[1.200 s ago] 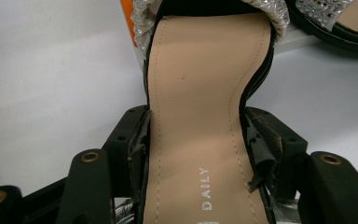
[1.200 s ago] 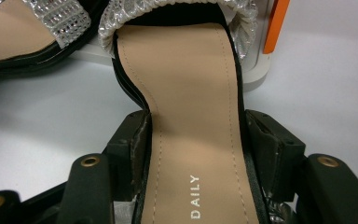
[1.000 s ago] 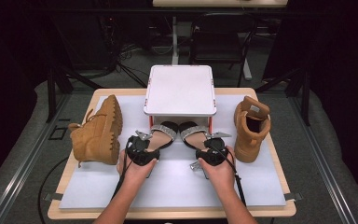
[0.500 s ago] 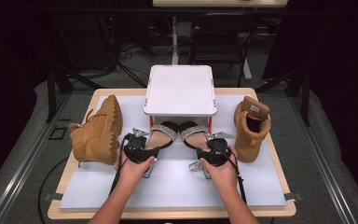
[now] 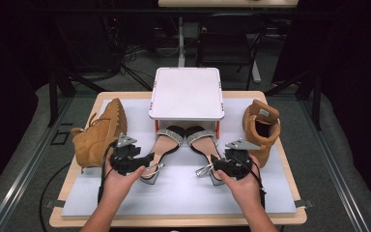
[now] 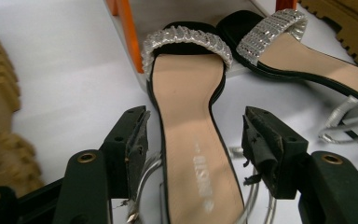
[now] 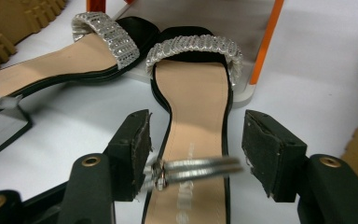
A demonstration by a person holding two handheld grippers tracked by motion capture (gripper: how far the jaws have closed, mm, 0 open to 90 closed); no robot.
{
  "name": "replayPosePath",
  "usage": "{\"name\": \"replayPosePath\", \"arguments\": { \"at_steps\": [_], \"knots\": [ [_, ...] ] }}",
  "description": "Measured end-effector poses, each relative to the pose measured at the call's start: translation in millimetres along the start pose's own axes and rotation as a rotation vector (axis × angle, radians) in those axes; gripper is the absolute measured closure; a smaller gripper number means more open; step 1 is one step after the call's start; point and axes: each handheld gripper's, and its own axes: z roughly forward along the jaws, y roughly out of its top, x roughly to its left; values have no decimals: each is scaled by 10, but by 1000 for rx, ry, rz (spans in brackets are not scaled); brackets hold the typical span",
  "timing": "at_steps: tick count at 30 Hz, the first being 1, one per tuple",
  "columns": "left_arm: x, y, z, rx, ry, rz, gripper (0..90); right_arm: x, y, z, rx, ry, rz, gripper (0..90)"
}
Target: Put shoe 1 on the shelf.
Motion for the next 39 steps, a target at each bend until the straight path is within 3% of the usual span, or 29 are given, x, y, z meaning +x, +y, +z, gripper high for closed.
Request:
{"name": "replayPosePath", "arguments": {
  "at_steps": [5, 11, 15, 22, 28, 31, 37, 39],
  "knots": [
    [111, -149, -165, 7, -11, 12, 424, -52, -117, -211, -12, 4, -13, 426],
    [235, -303, -279, -10, -29, -2, 445, -91, -253, -330, -27, 6, -33, 439],
    [260, -435, -315, -24, -41, 12, 453, -127, -339, -362, -32, 18, -48, 445],
    [292, -688, -347, -30, -12, 26, 479, -169, -530, -363, -9, 12, -50, 473],
    [253, -783, -320, 7, -7, 33, 551, -179, -665, -400, 0, 32, -38, 606],
    [249, -811, -274, 22, -30, 14, 626, -164, -697, -370, 37, 20, -62, 697],
    [197, -842, -215, 45, -67, 46, 737, -161, -723, -339, 49, 32, -68, 788],
    [181, -838, -207, 47, -71, 76, 772, -166, -731, -327, 60, 37, -63, 813]
  ]
}}
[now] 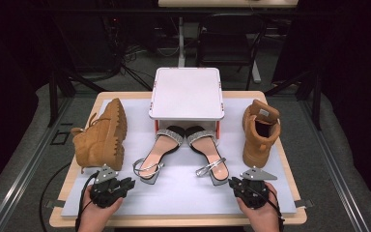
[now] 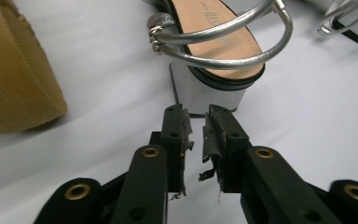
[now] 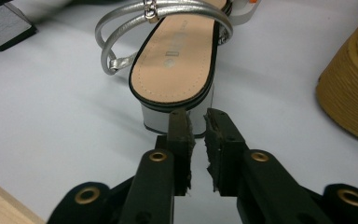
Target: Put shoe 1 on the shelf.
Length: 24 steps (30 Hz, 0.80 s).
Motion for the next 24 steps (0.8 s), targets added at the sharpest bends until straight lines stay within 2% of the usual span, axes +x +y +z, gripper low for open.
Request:
{"name": "replayPosePath", "arguments": {
  "at_steps": [4, 5, 9, 12, 15, 19, 24],
  "knots": [
    [-38, 21, 28, 11, -13, 38, 871, 18, -9, 21, 16, 6, -5, 866],
    [-46, 29, 47, 14, -5, 45, 892, 28, -9, 28, 17, 11, -10, 878],
    [-66, 49, 119, 34, -7, 52, 899, 81, -10, 50, 44, 7, -50, 900],
    [-82, 73, 172, 43, -9, 57, 900, 106, -18, 83, 52, 5, -59, 900],
    [-99, 96, 224, 47, -17, 52, 900, 104, -25, 123, 67, -6, -64, 900],
    [-120, 105, 239, 50, -17, 58, 900, 87, -30, 141, 66, 7, -41, 900],
    [-141, 115, 249, 55, -21, 56, 900, 124, -22, 161, 61, 7, -56, 900]
  ]
}}
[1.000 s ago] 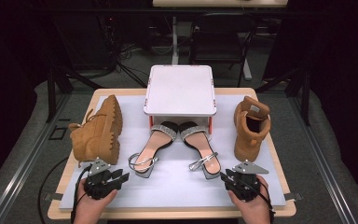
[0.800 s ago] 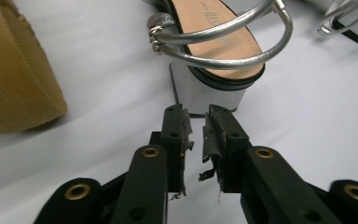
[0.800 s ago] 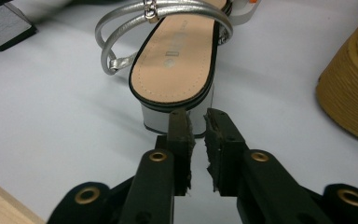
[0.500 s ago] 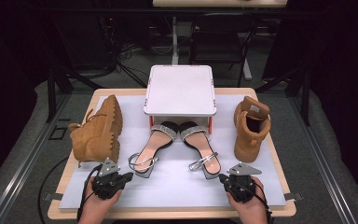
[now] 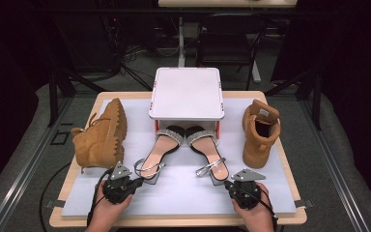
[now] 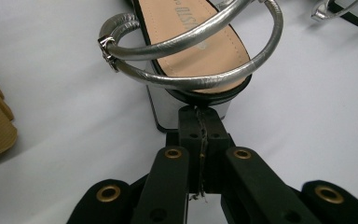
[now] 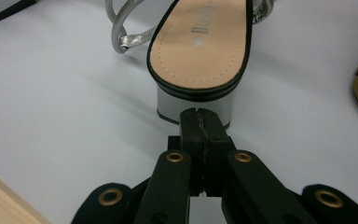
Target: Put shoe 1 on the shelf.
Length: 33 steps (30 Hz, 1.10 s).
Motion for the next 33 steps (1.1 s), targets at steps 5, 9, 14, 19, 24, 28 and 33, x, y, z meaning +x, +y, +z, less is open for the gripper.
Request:
{"name": "replayPosePath", "arguments": {
  "at_steps": [5, 9, 14, 19, 24, 28, 33],
  "knots": [
    [7, 17, 16, -1, 5, 3, 900, 46, 21, 33, 12, -12, -23, 900],
    [10, 32, 28, -8, 8, -7, 900, 61, 22, 38, 7, -10, -27, 900],
    [28, 81, 3, -34, 3, -10, 900, 118, 48, 32, -13, -13, -36, 900],
    [47, 153, 7, -54, 5, -19, 900, 135, 87, 16, -58, -3, -28, 900],
    [54, 231, 12, -64, -1, -11, 900, 173, 146, 29, -85, -26, -47, 900],
    [32, 292, 39, -73, -4, -5, 900, 156, 187, 56, -75, -31, -57, 900],
    [-8, 346, 77, -67, -6, 11, 900, 125, 224, 58, -93, -24, -42, 900]
  ]
}}
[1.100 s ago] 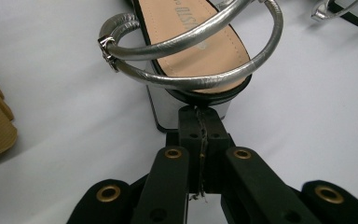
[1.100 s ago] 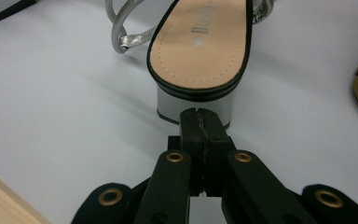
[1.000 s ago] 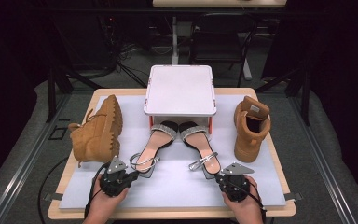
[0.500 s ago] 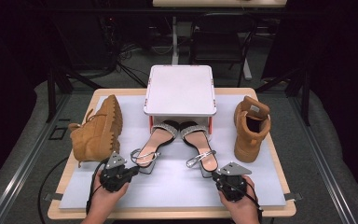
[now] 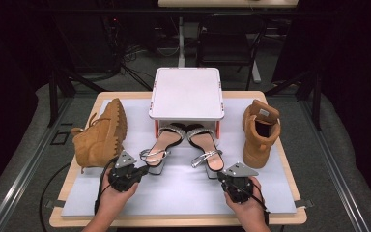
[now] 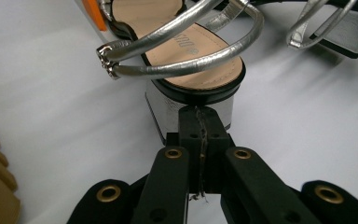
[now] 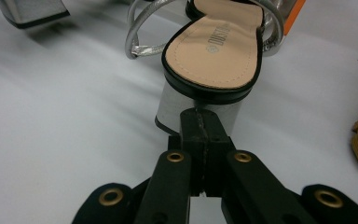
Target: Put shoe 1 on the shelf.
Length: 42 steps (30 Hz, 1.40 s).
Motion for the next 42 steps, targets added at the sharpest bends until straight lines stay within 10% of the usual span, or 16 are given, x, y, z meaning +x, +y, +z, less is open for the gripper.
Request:
{"name": "replayPosePath", "arguments": {
  "at_steps": [9, 42],
  "knots": [
    [-161, 75, 157, 25, -17, 36, 900, 13, 63, 65, 3, 38, 4, 900],
    [-5, 410, 550, 13, 15, -34, 900, -68, 394, 469, 10, 11, 17, 900]
  ]
}}
